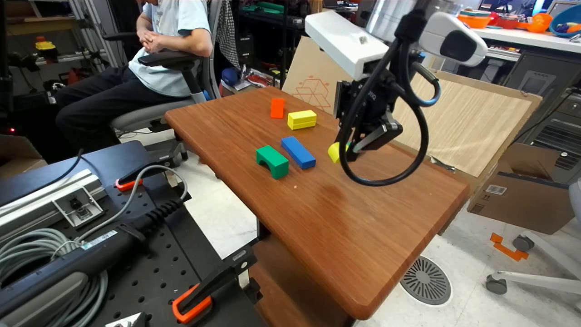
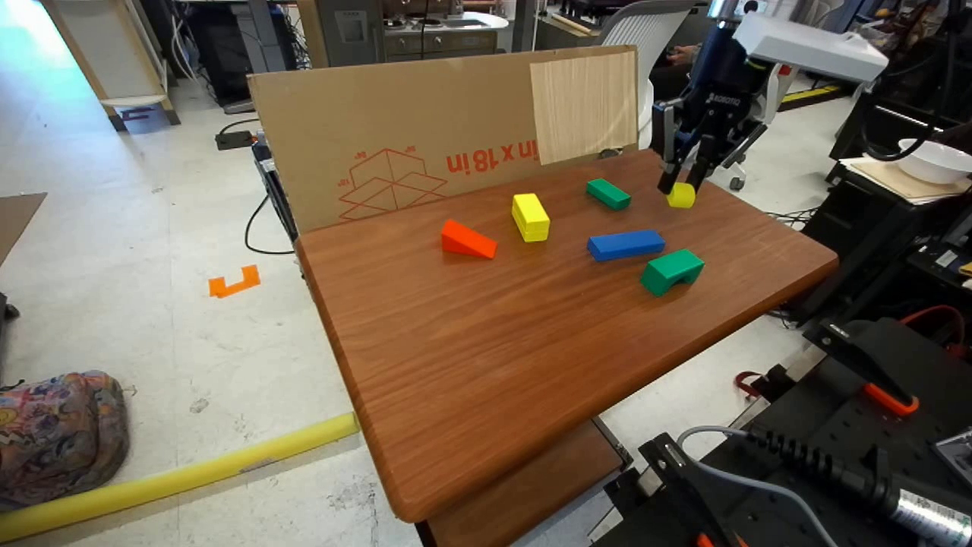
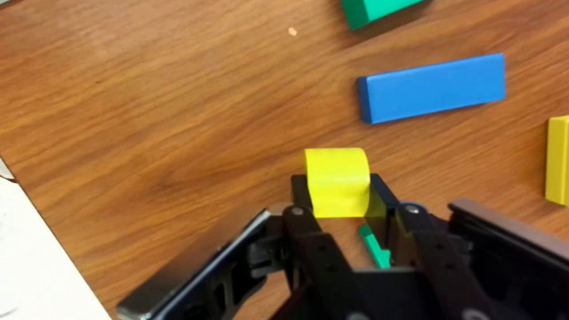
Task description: Move the yellow block to the right
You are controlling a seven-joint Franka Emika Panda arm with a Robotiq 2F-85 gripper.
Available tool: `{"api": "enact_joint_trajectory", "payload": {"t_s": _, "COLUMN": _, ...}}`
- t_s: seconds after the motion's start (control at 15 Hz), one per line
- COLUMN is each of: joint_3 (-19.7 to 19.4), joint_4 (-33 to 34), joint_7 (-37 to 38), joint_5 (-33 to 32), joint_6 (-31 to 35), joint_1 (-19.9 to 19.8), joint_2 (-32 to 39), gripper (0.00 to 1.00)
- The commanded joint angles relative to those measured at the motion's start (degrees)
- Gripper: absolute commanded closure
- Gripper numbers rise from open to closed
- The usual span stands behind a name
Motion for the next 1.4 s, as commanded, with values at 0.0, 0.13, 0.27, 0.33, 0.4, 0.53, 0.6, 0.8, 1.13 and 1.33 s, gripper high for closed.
{"api": "enact_joint_trajectory", "payload": {"t_s": 0.0, "joint_3": -1.85, "joint_4": 7.50, "joint_7": 3.76, "joint_5": -3.94, "joint_6": -2.03, "joint_1": 0.87, "joint_2": 6.37, "gripper": 0.91}}
{"api": "enact_joint_trajectory", "payload": {"t_s": 0.13, "joint_3": -2.69, "joint_4": 10.15, "joint_7": 5.00, "joint_5": -7.38, "joint_6": -3.68, "joint_1": 1.69, "joint_2": 9.02, "gripper": 0.91}}
{"api": "enact_joint_trajectory", "payload": {"t_s": 0.27, "joint_3": -2.04, "joint_4": 12.15, "joint_7": 3.08, "joint_5": -9.52, "joint_6": -6.78, "joint_1": 1.41, "joint_2": 10.96, "gripper": 0.91}}
{"api": "enact_joint_trajectory", "payload": {"t_s": 0.33, "joint_3": -1.81, "joint_4": 12.97, "joint_7": 2.67, "joint_5": -10.24, "joint_6": -8.06, "joint_1": 1.39, "joint_2": 11.81, "gripper": 0.91}}
{"api": "enact_joint_trajectory", "payload": {"t_s": 0.4, "joint_3": -1.83, "joint_4": 13.97, "joint_7": 2.63, "joint_5": -11.10, "joint_6": -9.49, "joint_1": 1.62, "joint_2": 12.19, "gripper": 0.91}}
{"api": "enact_joint_trajectory", "payload": {"t_s": 0.53, "joint_3": -1.63, "joint_4": 15.08, "joint_7": 1.84, "joint_5": -12.44, "joint_6": -11.57, "joint_1": 1.97, "joint_2": 12.69, "gripper": 0.45}}
{"api": "enact_joint_trajectory", "payload": {"t_s": 0.6, "joint_3": -1.47, "joint_4": 15.17, "joint_7": 1.36, "joint_5": -12.96, "joint_6": -12.12, "joint_1": 2.08, "joint_2": 12.53, "gripper": 0.39}}
{"api": "enact_joint_trajectory", "payload": {"t_s": 0.8, "joint_3": -1.90, "joint_4": 12.39, "joint_7": 1.83, "joint_5": -15.61, "joint_6": -9.62, "joint_1": 3.74, "joint_2": 9.70, "gripper": 0.19}}
{"api": "enact_joint_trajectory", "payload": {"t_s": 1.13, "joint_3": -0.39, "joint_4": 1.28, "joint_7": 1.81, "joint_5": -17.11, "joint_6": -1.35, "joint_1": 6.28, "joint_2": -1.83, "gripper": 0.00}}
{"api": "enact_joint_trajectory", "payload": {"t_s": 1.33, "joint_3": 2.82, "joint_4": -5.78, "joint_7": 0.79, "joint_5": -14.91, "joint_6": -1.67, "joint_1": 7.60, "joint_2": -9.03, "gripper": 0.00}}
